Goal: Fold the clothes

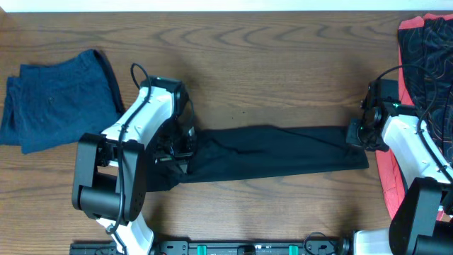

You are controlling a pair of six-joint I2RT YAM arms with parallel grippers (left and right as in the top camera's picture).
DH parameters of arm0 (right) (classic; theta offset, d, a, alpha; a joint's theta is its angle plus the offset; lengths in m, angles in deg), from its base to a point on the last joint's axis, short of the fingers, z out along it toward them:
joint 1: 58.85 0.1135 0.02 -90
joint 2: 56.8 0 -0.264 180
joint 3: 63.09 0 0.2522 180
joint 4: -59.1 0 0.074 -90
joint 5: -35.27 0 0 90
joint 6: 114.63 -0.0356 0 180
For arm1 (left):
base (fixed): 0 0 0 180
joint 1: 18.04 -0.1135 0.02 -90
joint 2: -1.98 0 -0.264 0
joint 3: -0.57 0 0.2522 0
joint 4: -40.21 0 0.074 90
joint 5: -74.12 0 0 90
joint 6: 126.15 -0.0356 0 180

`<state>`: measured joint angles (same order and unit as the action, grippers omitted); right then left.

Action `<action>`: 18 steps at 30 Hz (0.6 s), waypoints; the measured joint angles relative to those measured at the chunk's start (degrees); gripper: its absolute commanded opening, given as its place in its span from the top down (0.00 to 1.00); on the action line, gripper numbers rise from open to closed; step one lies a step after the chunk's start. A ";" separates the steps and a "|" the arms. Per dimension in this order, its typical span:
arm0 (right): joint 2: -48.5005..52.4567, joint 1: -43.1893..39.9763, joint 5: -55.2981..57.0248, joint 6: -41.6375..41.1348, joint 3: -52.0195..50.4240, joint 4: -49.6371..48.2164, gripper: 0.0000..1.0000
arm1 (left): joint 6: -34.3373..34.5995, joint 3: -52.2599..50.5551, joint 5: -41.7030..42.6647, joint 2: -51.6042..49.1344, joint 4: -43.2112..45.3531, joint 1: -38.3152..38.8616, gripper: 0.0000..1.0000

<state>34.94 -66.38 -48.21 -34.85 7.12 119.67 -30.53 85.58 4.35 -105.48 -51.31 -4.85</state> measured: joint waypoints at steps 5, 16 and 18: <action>0.00 0.00 0.00 -0.02 0.00 1.18 0.83 | 0.07 -0.63 -0.07 0.00 0.66 0.00 0.87; 0.00 0.00 -0.39 -0.04 0.00 0.33 0.76 | 2.54 3.04 -3.28 7.32 9.68 0.00 0.73; -0.02 0.00 -0.52 -0.04 0.00 0.26 0.75 | 3.32 3.56 -3.28 8.94 12.50 0.07 0.68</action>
<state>34.92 -66.38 -48.73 -34.89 7.12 119.93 -27.20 89.14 1.07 -96.54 -38.80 -4.78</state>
